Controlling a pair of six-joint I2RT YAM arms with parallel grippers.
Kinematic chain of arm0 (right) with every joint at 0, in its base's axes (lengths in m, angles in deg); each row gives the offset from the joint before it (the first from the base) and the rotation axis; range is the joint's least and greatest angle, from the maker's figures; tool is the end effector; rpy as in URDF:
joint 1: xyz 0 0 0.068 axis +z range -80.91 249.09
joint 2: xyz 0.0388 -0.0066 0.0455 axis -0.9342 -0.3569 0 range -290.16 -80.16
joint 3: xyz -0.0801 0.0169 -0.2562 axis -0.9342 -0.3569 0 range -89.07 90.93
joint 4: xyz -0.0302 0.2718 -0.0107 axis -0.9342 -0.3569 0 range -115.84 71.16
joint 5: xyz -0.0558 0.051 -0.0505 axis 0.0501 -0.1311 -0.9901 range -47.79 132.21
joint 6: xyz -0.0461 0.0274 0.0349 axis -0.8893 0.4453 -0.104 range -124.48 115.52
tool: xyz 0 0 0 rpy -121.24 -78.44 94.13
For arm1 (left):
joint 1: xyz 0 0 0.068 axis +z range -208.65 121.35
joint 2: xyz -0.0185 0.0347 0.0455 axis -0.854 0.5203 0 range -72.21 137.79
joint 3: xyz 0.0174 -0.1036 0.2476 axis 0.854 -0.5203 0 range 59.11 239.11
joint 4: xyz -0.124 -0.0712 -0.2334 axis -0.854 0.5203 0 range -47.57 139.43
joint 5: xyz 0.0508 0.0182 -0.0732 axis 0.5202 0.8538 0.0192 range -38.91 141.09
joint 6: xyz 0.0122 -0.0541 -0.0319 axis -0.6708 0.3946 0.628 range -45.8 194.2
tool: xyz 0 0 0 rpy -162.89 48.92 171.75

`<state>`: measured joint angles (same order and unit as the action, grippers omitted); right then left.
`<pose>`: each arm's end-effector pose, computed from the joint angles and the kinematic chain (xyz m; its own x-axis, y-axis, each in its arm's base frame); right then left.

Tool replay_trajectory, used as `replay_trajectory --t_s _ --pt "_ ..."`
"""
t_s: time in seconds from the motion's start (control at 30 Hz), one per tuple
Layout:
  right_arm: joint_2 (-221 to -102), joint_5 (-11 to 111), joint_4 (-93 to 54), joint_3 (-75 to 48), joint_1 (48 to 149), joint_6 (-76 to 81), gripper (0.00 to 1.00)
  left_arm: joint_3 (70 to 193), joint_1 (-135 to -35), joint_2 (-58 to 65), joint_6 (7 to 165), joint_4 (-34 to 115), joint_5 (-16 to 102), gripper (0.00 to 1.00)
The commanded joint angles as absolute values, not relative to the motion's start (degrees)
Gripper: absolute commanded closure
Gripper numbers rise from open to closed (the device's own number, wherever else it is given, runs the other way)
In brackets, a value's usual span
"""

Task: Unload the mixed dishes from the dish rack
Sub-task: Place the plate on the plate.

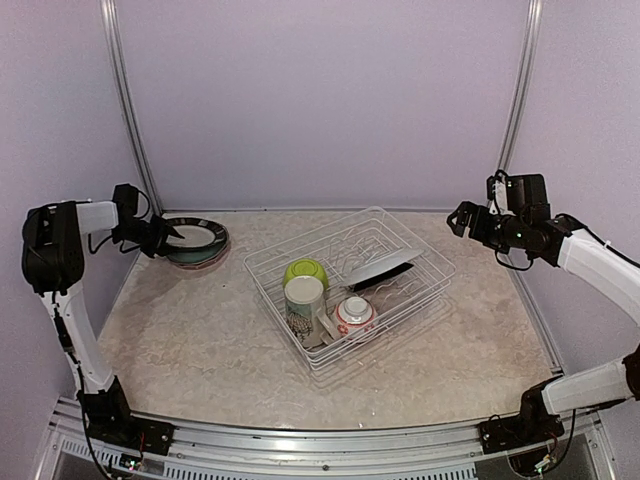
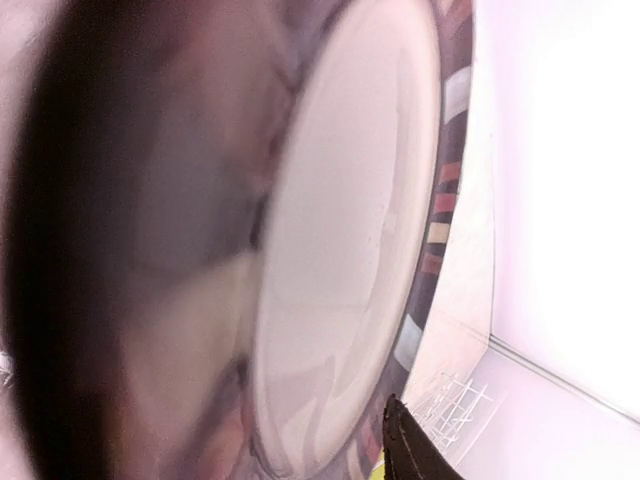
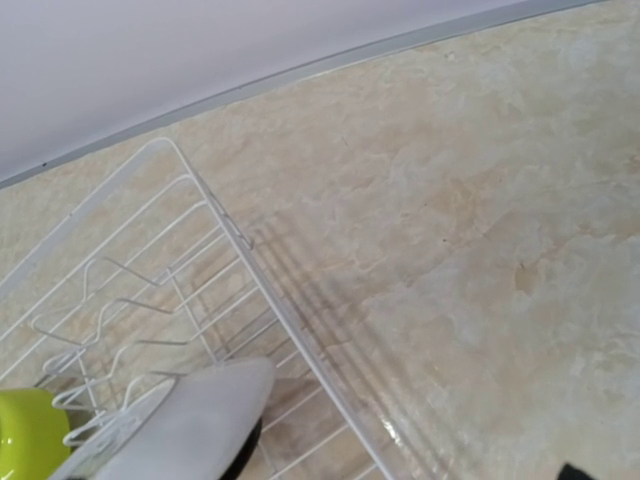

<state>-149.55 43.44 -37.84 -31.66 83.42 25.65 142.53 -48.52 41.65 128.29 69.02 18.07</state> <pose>0.2896 0.0751 0.2984 -0.5645 0.3737 -0.7359 0.0210 0.8978 0.4398 0.4389 0.0510 0.1754 -0.6015 -0.7973 0.0513 -0.5843 0.3952 -0.7088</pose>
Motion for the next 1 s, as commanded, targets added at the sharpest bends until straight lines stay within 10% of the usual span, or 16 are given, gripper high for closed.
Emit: replay_trajectory --t_s 0.0,0.33,0.7,0.97 --pt "-149.02 43.58 -38.09 -32.49 83.32 26.19 0.0 140.85 -49.04 39.81 126.14 65.02 17.95 0.61" --pt "-149.24 43.89 -37.56 -32.53 83.32 26.01 0.0 140.75 -51.62 36.4 120.96 71.25 26.54 0.49" --pt "-150.18 43.92 -37.57 -32.4 83.33 25.9 0.0 140.36 -53.47 33.51 116.45 77.4 36.22 0.03" --pt "-151.47 44.58 -37.16 -31.83 83.32 25.74 0.0 140.42 -55.32 30.8 114.99 79.33 39.77 0.01"
